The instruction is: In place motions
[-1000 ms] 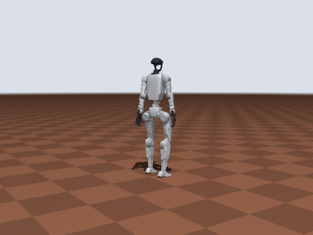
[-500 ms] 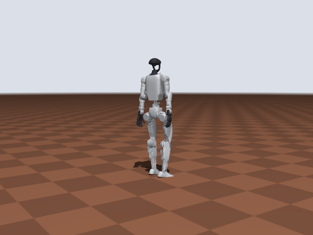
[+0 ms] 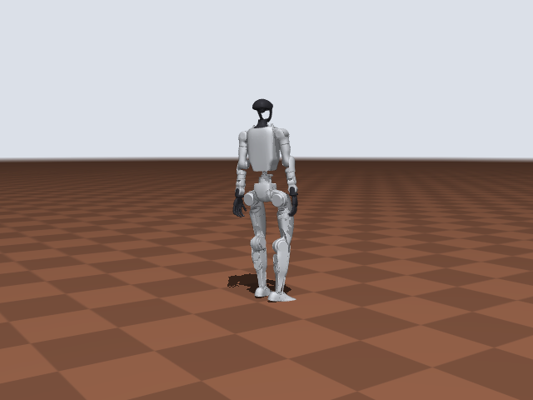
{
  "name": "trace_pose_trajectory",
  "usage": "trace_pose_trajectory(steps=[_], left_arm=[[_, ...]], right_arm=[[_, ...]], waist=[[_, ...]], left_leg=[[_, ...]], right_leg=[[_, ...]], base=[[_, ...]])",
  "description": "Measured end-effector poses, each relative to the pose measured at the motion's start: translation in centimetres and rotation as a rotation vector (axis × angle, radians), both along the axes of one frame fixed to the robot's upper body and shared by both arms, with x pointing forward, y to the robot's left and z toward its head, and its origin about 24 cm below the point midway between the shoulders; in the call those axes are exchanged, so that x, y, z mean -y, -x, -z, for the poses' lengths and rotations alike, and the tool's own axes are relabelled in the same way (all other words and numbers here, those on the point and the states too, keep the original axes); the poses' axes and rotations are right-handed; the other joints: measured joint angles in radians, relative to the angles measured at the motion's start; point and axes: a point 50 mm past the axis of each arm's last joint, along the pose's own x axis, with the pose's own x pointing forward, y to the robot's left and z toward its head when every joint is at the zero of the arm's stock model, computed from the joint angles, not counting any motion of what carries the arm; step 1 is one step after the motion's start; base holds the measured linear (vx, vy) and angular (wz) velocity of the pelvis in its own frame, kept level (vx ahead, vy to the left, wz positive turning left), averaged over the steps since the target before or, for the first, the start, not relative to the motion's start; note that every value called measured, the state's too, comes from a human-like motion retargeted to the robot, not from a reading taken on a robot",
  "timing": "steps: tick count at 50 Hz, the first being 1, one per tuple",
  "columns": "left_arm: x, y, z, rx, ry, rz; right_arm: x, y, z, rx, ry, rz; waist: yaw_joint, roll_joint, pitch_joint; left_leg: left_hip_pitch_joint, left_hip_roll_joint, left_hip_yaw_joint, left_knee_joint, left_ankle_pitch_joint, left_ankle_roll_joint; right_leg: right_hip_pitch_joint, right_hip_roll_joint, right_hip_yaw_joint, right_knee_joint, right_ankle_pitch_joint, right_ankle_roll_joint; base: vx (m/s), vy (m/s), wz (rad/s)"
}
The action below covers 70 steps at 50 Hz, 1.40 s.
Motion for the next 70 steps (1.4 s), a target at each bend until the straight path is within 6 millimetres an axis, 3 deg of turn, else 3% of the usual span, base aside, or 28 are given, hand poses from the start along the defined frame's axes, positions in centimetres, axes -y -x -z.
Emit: trace_pose_trajectory(steps=[10,15,20,25,30,35,38,41,45,49,51,53,57,59,62,66,70], left_arm=[[-0.2,-0.8,0.1,0.020,0.013,0.018],[-1.7,-0.4,-0.3,-0.020,-0.018,0.099],[-3.2,-1.4,-0.6,-0.036,-0.109,0.300],[-2.9,-1.5,-0.4,-0.003,-0.095,0.264],[-2.9,-1.3,-0.4,0.008,-0.092,0.216],[-3.3,-1.3,-0.4,0.002,-0.105,0.233],[-2.9,-1.4,-0.3,0.008,-0.094,0.223],[-2.2,-1.8,-0.2,0.026,-0.066,0.189],[-1.2,-2.1,0.0,0.057,-0.030,0.138],[-0.5,-2.9,0.2,0.118,-0.023,0.088],[-0.8,-3.1,0.1,0.135,-0.019,0.091],[-1.2,-3.1,0.1,0.143,-0.033,0.111],[-1.8,-3.5,-0.1,0.170,-0.075,0.121],[-1.5,-4.0,0.0,0.171,-0.070,0.109],[-0.6,-4.7,0.2,0.179,-0.047,0.092],[0.5,-5.7,0.3,0.215,-0.027,0.121],[1.1,-5.9,0.3,0.223,-0.017,0.163]], right_arm=[[-0.2,1.8,0.0,-0.055,0.010,-0.003],[-0.1,1.6,0.0,-0.043,0.009,-0.035],[-0.2,-1.8,0.1,0.064,0.011,-0.104],[-1.5,-6.4,-0.3,0.233,-0.027,-0.188],[-2.4,-8.2,-0.6,0.336,-0.088,-0.226],[-1.1,-6.0,-0.3,0.282,-0.026,-0.192],[0.1,-3.3,-0.1,0.176,0.026,-0.104],[1.1,-0.5,-0.1,0.050,0.054,0.025],[1.7,3.2,-0.5,-0.091,0.086,0.227],[1.6,5.0,-0.7,-0.126,0.114,0.371],[1.4,5.5,-0.7,-0.133,0.106,0.385],[1.0,5.8,-0.6,-0.142,0.087,0.372],[0.4,5.2,-0.4,-0.136,0.039,0.285],[0.5,4.1,-0.3,-0.107,0.025,0.218],[0.9,2.1,-0.1,-0.041,0.035,0.135],[0.9,-0.1,-0.1,0.037,0.026,0.088],[0.2,-1.3,0.0,0.074,-0.016,0.075]], waist=[[-0.001,0.006,-0.003],[-0.035,0.005,0.006],[-0.055,0.014,0.033],[-0.081,0.041,0.061],[-0.105,0.070,0.068],[-0.090,0.080,0.043],[-0.084,0.083,0.027],[-0.085,0.073,0.016],[-0.066,0.081,-0.007],[-0.111,0.070,0.004],[-0.113,0.044,0.004],[-0.098,-0.006,-0.001],[-0.064,-0.097,0.006],[-0.053,-0.085,0.027],[-0.047,-0.066,0.035],[-0.019,-0.038,0.046],[0.013,0.016,0.054]], left_leg=[[-0.008,-0.013,-0.001,0.008,-0.013,-0.004],[-0.008,-0.015,0.003,0.009,-0.013,-0.009],[0.007,0.016,0.115,-0.022,-0.025,-0.012],[0.023,0.083,0.293,-0.048,-0.063,-0.017],[0.040,0.146,0.454,-0.061,-0.109,-0.032],[0.060,0.175,0.577,-0.062,-0.160,-0.056],[0.072,0.188,0.637,-0.053,-0.189,-0.077],[0.096,0.180,0.692,-0.045,-0.213,-0.102],[0.126,0.210,0.785,-0.025,-0.228,-0.150],[0.152,0.245,0.819,0.030,-0.195,-0.162],[0.164,0.268,0.863,0.083,-0.153,-0.152],[0.156,0.282,0.888,0.169,-0.103,-0.107],[0.033,0.323,0.742,0.469,-0.131,0.066],[-0.050,0.318,0.558,0.568,-0.138,0.067],[-0.174,0.191,0.280,0.566,-0.120,0.060],[-0.195,0.131,0.179,0.400,-0.118,0.051],[-0.181,0.064,-0.019,0.172,-0.050,-0.057]], right_leg=[[0.002,-0.003,0.005,-0.003,0.009,-0.002],[-0.020,-0.006,0.060,0.030,0.024,0.004],[-0.106,0.016,0.152,0.082,0.036,-0.039],[-0.190,0.055,0.224,0.099,-0.042,-0.111],[-0.206,0.027,0.003,0.116,-0.170,-0.153],[-0.158,-0.024,-0.349,0.113,-0.241,-0.136],[-0.113,-0.027,-0.505,0.082,-0.221,-0.114],[-0.074,-0.017,-0.572,0.006,-0.136,-0.085],[-0.098,0.014,-0.433,-0.032,-0.160,-0.109],[-0.092,0.044,-0.389,-0.084,-0.185,-0.124],[-0.090,0.030,-0.372,-0.098,-0.200,-0.132],[-0.093,-0.005,-0.338,-0.108,-0.211,-0.138],[-0.104,-0.085,-0.257,-0.106,-0.217,-0.131],[-0.095,-0.065,-0.230,-0.108,-0.219,-0.136],[-0.110,-0.056,-0.193,-0.110,-0.209,-0.141],[-0.118,-0.032,-0.133,-0.108,-0.199,-0.150],[-0.107,0.039,-0.071,-0.106,-0.191,-0.156]], base=[[0.00,0.00,0.00],[-0.01,0.00,-0.02],[-0.08,-0.03,-0.97],[-0.14,-0.09,-2.22],[-0.10,-0.16,-2.34],[0.05,-0.21,-2.11],[0.10,-0.23,-1.65],[0.16,-0.26,-1.36],[0.24,-0.30,-1.21],[0.18,-0.33,-0.45],[0.21,-0.33,-0.94],[0.21,-0.30,-1.15],[0.19,-0.28,-1.05],[0.10,-0.17,-1.06],[0.05,-0.03,-0.94],[0.11,0.00,-1.09],[0.18,0.02,-1.23]])
